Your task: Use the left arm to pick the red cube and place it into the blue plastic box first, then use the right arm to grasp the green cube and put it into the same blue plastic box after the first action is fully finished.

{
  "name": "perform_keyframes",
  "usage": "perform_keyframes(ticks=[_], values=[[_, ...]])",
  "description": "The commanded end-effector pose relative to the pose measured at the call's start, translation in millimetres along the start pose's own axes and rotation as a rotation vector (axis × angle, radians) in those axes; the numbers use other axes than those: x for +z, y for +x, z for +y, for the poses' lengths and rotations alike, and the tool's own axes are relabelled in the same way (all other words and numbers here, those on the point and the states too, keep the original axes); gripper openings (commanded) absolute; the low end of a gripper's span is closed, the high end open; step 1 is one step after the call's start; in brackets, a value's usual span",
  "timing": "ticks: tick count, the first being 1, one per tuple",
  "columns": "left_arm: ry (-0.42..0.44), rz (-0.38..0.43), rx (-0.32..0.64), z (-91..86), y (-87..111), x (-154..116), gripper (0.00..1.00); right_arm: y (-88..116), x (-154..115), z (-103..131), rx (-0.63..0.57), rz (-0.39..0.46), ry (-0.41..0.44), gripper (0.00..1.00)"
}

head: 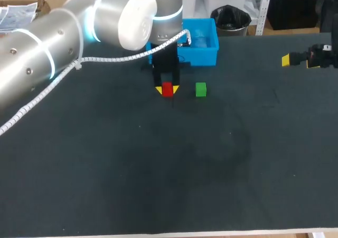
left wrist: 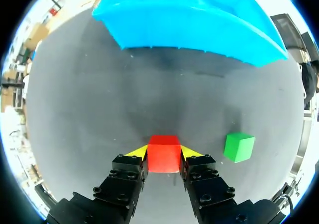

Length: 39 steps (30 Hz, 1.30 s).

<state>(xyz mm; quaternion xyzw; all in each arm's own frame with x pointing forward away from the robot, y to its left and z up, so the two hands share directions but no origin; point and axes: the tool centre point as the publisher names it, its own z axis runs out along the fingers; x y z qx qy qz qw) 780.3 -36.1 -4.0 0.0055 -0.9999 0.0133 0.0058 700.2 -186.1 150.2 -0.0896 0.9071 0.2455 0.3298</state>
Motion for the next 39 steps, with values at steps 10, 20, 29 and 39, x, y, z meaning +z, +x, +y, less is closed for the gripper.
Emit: perform_keyframes(ticks=[10,20,29,39], values=[[0.026,-0.090,0.063,-4.2,-11.4,-80,0.00,0,0,0,0.000,0.000,0.001,1.00],[0.055,-0.194,0.062,-6.4,-45.6,-116,0.00,0,0,0,0.000,0.000,0.001,1.00],[0.090,-0.262,0.040,-9.7,-89.1,-128,0.00,0,0,0,0.000,0.000,0.001,1.00],[0.161,-0.300,0.006,-8.3,-128.2,-142,0.00,0,0,0,0.000,0.000,0.001,1.00]])
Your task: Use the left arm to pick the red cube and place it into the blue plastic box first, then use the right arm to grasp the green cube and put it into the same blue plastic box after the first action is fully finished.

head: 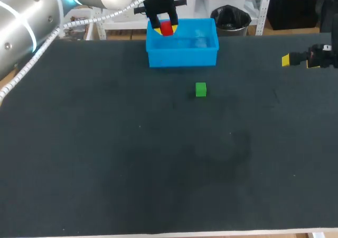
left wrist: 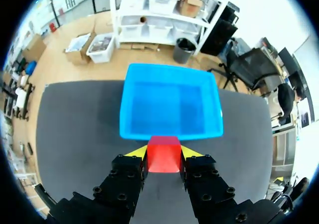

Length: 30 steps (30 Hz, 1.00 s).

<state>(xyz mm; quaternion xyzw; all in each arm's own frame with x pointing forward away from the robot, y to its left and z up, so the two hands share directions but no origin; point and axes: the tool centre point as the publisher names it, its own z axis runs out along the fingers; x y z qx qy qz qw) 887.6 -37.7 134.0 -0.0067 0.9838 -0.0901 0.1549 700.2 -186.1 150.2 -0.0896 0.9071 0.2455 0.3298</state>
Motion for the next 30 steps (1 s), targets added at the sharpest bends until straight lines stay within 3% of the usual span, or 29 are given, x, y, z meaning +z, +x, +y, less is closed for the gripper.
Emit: perform_keyframes(ticks=[1,8,11,30], values=[[0.007,0.016,0.001,-1.3,-26.2,4,0.00,0,0,0,0.000,0.000,0.001,1.00],[0.022,-0.001,-0.011,-0.4,-50.0,7,0.00,0,0,0,0.000,0.000,0.001,1.00],[0.070,0.019,-0.028,0.5,-58.6,12,0.00,0,0,0,0.000,0.000,0.001,1.00],[0.155,0.103,-0.082,1.0,-81.0,62,0.00,0,0,0,0.000,0.000,0.001,1.00]])
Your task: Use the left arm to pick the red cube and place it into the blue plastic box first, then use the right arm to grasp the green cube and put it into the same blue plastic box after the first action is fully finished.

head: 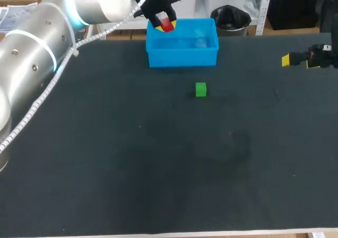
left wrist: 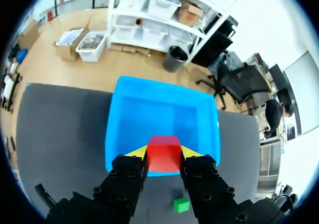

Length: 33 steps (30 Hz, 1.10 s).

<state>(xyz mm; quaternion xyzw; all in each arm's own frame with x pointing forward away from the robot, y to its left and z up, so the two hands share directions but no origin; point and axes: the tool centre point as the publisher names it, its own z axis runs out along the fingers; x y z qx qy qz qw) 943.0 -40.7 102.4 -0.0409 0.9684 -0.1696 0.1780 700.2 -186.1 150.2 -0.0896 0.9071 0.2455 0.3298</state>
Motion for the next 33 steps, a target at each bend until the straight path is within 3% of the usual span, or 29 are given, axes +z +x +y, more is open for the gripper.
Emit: perform_keyframes(ticks=[1,4,5,6,18,33], values=[[-0.006,0.160,-0.015,-3.3,-37.9,18,0.00,0,0,0,0.000,0.000,0.001,1.00],[-0.008,0.159,-0.020,-1.3,-41.1,20,0.64,0,0,0,0.000,0.000,0.001,1.00],[-0.009,0.159,-0.022,-0.6,-42.1,21,0.91,0,0,0,0.000,0.000,0.001,1.00],[-0.010,0.158,-0.023,-0.1,-42.6,21,1.00,0,0,0,0.000,0.000,0.001,1.00],[0.008,0.105,0.061,-1.9,-31.9,-19,1.00,0,0,0,0.000,0.000,0.001,1.00],[0.035,0.042,0.347,10.7,22.5,-86,1.00,0,0,0,0.000,0.000,0.001,1.00]])
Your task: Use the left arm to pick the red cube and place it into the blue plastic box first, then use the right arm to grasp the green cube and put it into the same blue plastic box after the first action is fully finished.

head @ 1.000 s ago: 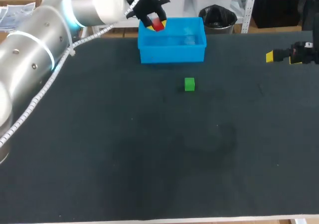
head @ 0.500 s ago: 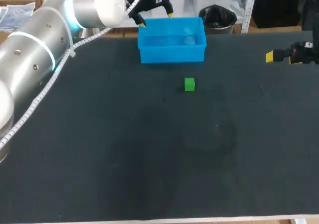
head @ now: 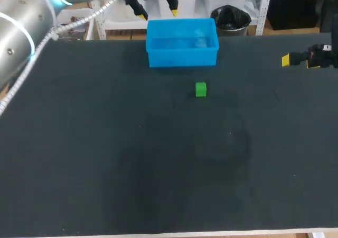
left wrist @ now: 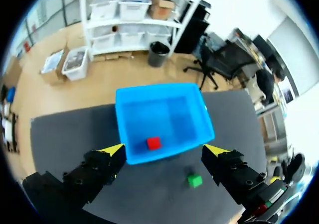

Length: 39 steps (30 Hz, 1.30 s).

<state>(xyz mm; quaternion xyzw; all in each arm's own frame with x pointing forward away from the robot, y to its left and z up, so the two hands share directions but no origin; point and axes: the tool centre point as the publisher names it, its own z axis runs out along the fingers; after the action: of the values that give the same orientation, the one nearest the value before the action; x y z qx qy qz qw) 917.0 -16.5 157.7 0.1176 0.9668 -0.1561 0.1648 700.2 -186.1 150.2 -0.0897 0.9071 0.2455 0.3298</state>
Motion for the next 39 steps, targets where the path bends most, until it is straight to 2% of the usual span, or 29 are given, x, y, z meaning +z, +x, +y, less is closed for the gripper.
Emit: perform_keyframes(ticks=[1,10,16,26,31,39], values=[[-0.003,-0.038,0.054,-0.7,27.6,-22,1.00,0,0,0,0.000,0.000,0.001,1.00],[0.034,-0.049,0.089,-1.2,70.4,-40,1.00,0,0,0,0.000,0.000,0.001,1.00],[0.128,-0.058,0.100,-4.4,101.0,-47,1.00,0,0,0,0.000,0.000,0.001,1.00],[0.212,-0.069,0.097,1.8,155.8,-56,1.00,0,0,0,0.000,0.000,0.001,1.00],[0.247,-0.089,0.125,5.5,176.4,-63,1.00,0,0,0,0.000,0.000,0.001,1.00],[0.252,-0.119,0.195,9.7,203.9,-71,1.00,0,0,0,0.000,0.000,0.001,1.00]])
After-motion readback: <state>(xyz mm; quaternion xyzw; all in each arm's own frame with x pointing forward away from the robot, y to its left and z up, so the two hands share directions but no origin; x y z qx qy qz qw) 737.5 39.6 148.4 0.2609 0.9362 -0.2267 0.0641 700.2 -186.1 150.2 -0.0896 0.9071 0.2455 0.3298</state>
